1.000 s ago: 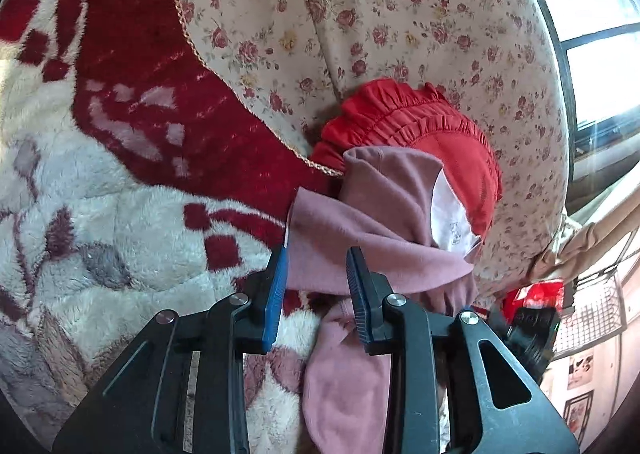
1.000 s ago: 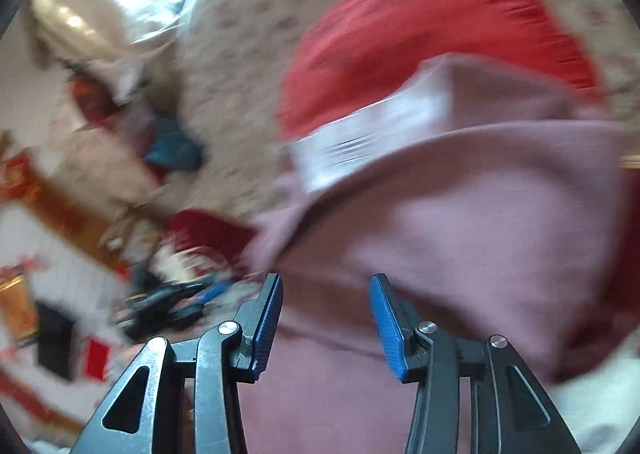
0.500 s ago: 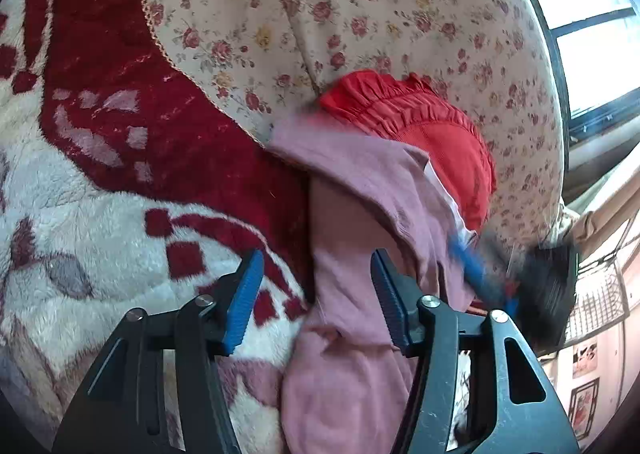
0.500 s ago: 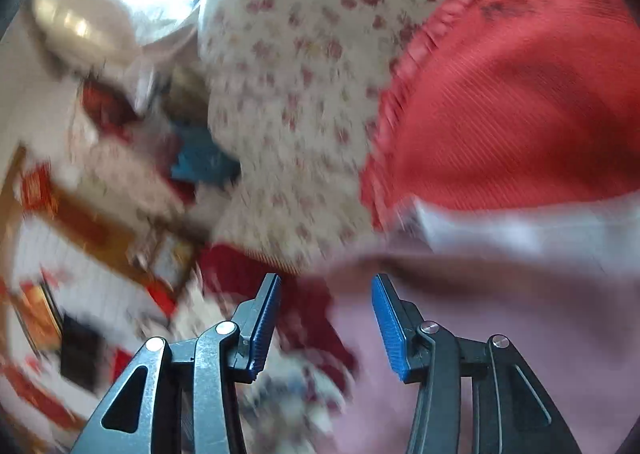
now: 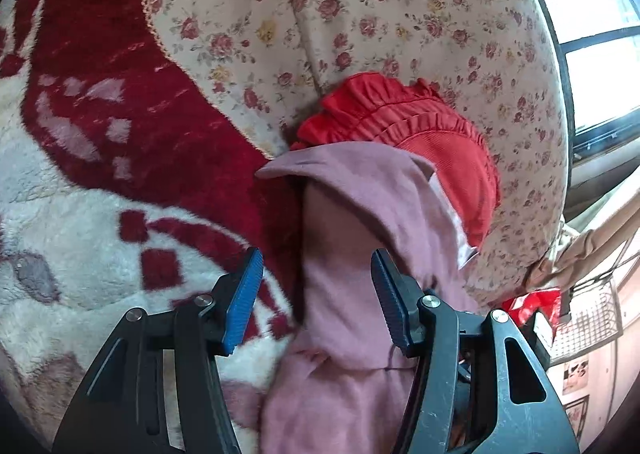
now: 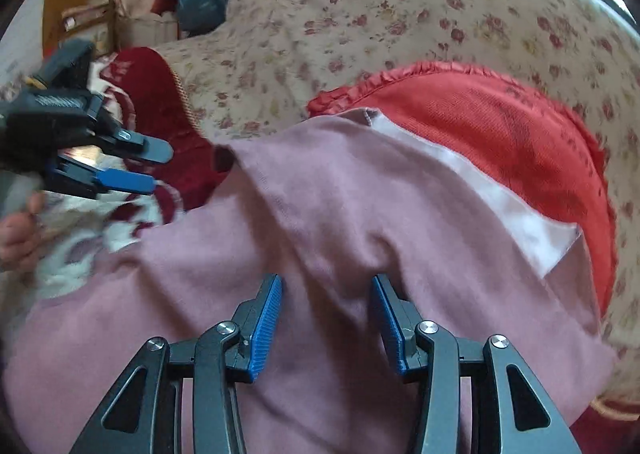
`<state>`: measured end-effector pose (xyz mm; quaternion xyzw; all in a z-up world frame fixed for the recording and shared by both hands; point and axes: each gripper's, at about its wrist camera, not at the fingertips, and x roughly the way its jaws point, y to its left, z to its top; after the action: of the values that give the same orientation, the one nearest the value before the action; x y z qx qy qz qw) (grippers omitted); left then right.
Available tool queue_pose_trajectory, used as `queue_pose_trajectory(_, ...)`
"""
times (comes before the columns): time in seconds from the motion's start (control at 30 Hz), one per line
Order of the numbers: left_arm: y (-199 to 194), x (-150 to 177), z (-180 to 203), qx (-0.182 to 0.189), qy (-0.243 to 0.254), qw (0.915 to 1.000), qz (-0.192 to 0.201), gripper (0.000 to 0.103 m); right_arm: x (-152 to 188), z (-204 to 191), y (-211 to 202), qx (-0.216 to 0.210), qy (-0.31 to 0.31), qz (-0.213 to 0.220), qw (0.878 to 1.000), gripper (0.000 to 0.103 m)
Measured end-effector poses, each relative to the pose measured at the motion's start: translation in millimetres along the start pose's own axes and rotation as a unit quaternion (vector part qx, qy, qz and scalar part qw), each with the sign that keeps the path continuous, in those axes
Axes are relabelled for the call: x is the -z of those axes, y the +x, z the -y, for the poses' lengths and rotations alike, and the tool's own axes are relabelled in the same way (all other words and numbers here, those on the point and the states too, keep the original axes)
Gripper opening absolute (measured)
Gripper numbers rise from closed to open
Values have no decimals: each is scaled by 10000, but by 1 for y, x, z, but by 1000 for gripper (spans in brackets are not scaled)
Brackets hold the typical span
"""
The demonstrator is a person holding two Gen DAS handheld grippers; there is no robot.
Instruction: Fold small clothes
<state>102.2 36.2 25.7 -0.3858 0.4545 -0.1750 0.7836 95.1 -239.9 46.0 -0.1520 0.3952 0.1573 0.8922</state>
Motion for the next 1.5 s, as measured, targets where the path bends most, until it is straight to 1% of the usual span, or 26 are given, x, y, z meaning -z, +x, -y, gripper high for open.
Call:
queue_pose_trajectory(0.07, -2, -1, 5, 12, 6, 10000, 23, 55, -3, 9, -3, -200, 308, 68, 9993, 8)
queue_pose_trajectory(0.1, -4, 0, 7, 36, 43, 10000, 38, 55, -3, 17, -12, -413, 516, 146, 9977, 2)
queue_pose_trajectory(0.13, -8, 0, 10, 42, 107, 9999, 73, 55, -1, 26, -29, -719, 753, 285, 9942, 2)
queue_pose_trajectory(0.17, -12, 1, 12, 19, 173, 9998, 127, 55, -1, 27, -41, -865, 833, 376, 9920, 2)
queue_pose_trajectory(0.23, -21, 2, 14, -27, 279, 9993, 235, 55, 2, 24, -67, -973, 768, 480, 9911, 0)
queue_pose_trajectory(0.33, -28, 5, 15, -68, 315, 9987, 383, 60, 26, 26, -84, -1039, 719, 217, 9917, 0)
queue_pose_trajectory(0.43, -24, 8, 13, -96, 177, 9992, 356, 60, 44, 23, -60, -690, 947, -110, 9931, 0)
queue_pose_trajectory(0.5, -21, 11, 13, -57, 113, 9996, 269, 60, 50, 22, -52, -776, 1127, -188, 9904, 1)
queue_pose_trajectory(0.57, -20, 12, 13, -153, 186, 9993, 271, 60, 46, 12, -54, -481, 854, -50, 9952, 18)
queue_pose_trajectory(0.6, -20, 11, 13, -192, 192, 9992, 282, 60, 42, 6, -54, -315, 641, 38, 9974, 34)
queue_pose_trajectory(0.63, -19, 11, 12, -183, 158, 9993, 287, 60, 39, 3, -51, -285, 530, 103, 9981, 35)
queue_pose_trajectory(0.67, -19, 10, 10, -158, 90, 9994, 298, 60, 35, -1, -45, -317, 415, 112, 9986, 35)
queue_pose_trajectory(0.8, -18, 10, 7, -213, 21, 9994, 279, 62, 20, -6, -6, 99, 15, -94, 9999, 33)
queue_pose_trajectory(0.83, -19, 10, 7, -221, 27, 9994, 257, 62, 18, -5, 0, 190, -53, -122, 9997, 18)
queue_pose_trajectory(0.87, -20, 10, 6, -226, 37, 9994, 244, 62, 17, -1, -1, 228, 6, -50, 9997, 9)
queue_pose_trajectory(0.9, -21, 10, 6, -231, 48, 9994, 248, 62, 14, 3, -5, 61, 208, 40, 9998, 3)
queue_pose_trajectory(0.97, -27, 10, 6, -253, 78, 9992, 305, 62, 11, 22, -38, -400, 767, 431, 9953, 3)
queue_pose_trajectory(1.07, -36, 10, 8, -273, 138, 9985, 449, 62, 19, 33, -85, -396, 712, 765, 9937, 3)
queue_pose_trajectory(1.1, -38, 11, 9, -288, 149, 9983, 491, 63, 26, 34, -94, -370, 665, 735, 9944, 3)
queue_pose_trajectory(1.17, -36, 13, 12, -265, 154, 9981, 540, 65, 41, 33, -87, -429, 597, 368, 9966, 3)
queue_pose_trajectory(1.23, -29, 17, 16, -274, 148, 9985, 445, 65, 59, 29, -60, -482, 547, -143, 9972, 3)
queue_pose_trajectory(1.3, -23, 23, 25, -211, 272, 9990, 269, 65, 74, 26, -42, -611, 589, -834, 9929, 3)
queue_pose_trajectory(1.33, -21, 24, 29, -233, 397, 9987, 241, 65, 83, 32, -46, -736, 715, -980, 9899, 3)
queue_pose_trajectory(1.43, -12, 28, 43, -603, 894, 9938, 264, 65, 102, 69, -84, -506, 1481, -461, 9866, 5)
queue_pose_trajectory(1.47, -8, 29, 45, -685, 956, 9927, 255, 65, 109, 93, -97, -274, 1990, -289, 9792, 8)
queue_pose_trajectory(1.5, -3, 29, 44, -691, 919, 9931, 219, 65, 115, 108, -102, -71, 2334, -230, 9721, 21)
